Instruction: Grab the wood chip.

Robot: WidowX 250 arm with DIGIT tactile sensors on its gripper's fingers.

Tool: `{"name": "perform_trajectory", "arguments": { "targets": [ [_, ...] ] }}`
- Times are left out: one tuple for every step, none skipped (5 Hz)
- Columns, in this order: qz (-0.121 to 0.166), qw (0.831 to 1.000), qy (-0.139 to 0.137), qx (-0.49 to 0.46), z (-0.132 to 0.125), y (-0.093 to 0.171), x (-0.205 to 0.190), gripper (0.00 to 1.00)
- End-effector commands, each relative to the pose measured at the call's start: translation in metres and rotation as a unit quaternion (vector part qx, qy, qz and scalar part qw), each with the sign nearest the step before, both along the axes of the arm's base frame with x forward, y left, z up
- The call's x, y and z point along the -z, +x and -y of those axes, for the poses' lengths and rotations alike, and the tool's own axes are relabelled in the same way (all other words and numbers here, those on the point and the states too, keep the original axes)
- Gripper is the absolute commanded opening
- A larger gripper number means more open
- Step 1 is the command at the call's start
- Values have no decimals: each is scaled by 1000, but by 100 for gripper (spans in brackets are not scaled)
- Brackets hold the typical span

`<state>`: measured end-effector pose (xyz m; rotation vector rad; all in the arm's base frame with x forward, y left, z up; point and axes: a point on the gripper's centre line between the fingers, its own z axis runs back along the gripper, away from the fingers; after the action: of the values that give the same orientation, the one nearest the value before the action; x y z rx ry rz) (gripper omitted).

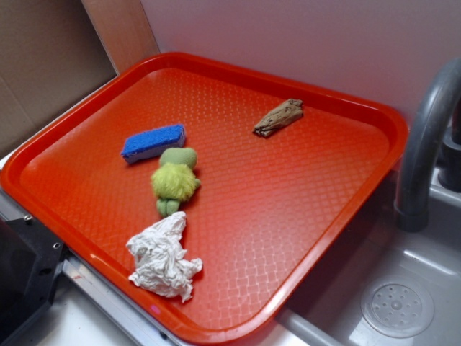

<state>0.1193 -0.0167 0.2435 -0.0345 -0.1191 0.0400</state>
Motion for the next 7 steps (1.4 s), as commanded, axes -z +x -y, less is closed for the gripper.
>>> {"name": "perform_trajectory", "arguments": {
  "targets": [
    [0,1000,0,0,0,0,0,100],
    [70,997,23,16,32,50,34,100],
    [110,993,16,34,52,97,55,100],
    [143,987,-26,68,64,139,90,100],
    [144,989,-12,35,60,168,125,100],
    [129,991,-18,10,58,188,143,100],
    [107,994,-12,-5,58,203,163,100]
  ]
}}
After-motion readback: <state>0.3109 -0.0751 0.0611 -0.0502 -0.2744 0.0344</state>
